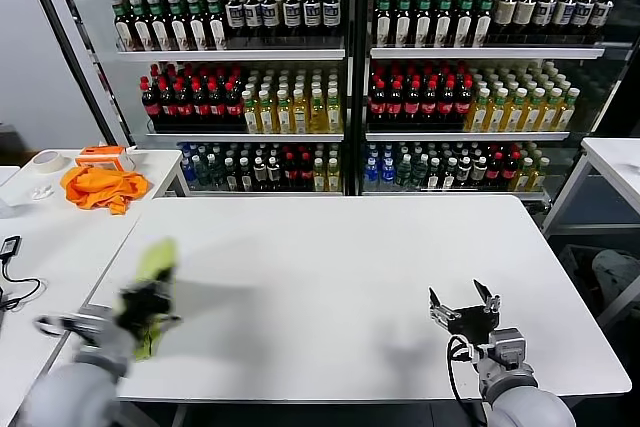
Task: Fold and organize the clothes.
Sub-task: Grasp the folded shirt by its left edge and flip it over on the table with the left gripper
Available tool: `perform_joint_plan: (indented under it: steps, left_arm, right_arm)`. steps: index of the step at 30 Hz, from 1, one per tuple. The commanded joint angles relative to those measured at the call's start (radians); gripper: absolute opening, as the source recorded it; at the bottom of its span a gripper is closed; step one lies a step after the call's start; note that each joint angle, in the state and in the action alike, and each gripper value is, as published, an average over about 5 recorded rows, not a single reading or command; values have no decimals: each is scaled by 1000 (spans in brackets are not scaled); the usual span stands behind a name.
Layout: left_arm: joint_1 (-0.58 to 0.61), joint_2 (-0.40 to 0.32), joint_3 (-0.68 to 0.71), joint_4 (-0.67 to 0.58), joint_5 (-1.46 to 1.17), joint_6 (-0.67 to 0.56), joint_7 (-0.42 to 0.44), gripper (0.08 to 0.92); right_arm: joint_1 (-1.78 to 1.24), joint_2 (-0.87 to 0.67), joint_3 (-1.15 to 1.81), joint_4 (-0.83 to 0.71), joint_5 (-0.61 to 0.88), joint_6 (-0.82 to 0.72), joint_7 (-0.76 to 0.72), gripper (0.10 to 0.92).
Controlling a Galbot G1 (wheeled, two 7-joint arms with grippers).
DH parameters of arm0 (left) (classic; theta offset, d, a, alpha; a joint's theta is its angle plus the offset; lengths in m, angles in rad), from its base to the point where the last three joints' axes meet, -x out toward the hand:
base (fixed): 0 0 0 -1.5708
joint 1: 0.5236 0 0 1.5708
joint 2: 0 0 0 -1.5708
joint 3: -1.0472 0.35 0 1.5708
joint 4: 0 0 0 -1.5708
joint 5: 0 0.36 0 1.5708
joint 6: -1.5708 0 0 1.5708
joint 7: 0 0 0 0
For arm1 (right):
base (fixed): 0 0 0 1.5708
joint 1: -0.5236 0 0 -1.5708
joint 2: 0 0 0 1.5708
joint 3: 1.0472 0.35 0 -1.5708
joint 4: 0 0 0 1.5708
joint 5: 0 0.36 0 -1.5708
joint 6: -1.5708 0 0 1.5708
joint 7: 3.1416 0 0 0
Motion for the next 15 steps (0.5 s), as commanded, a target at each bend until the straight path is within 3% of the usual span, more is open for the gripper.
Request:
perform_joint_plan:
  steps: [1, 9, 15]
  left_arm:
    - [-113, -226, 452, 12, 85, -18, -22, 106]
    - [-187, -262, 473, 122, 59, -61, -46, 106]
    - [-213, -281, 499, 168, 30, -150, -55, 214]
  right_arm:
    - [11, -4, 8, 7, -5, -1, 1, 823]
    - [42, 6, -28, 5, -20, -11, 0, 823]
    - [86, 8, -73, -18, -49, -10, -28, 823]
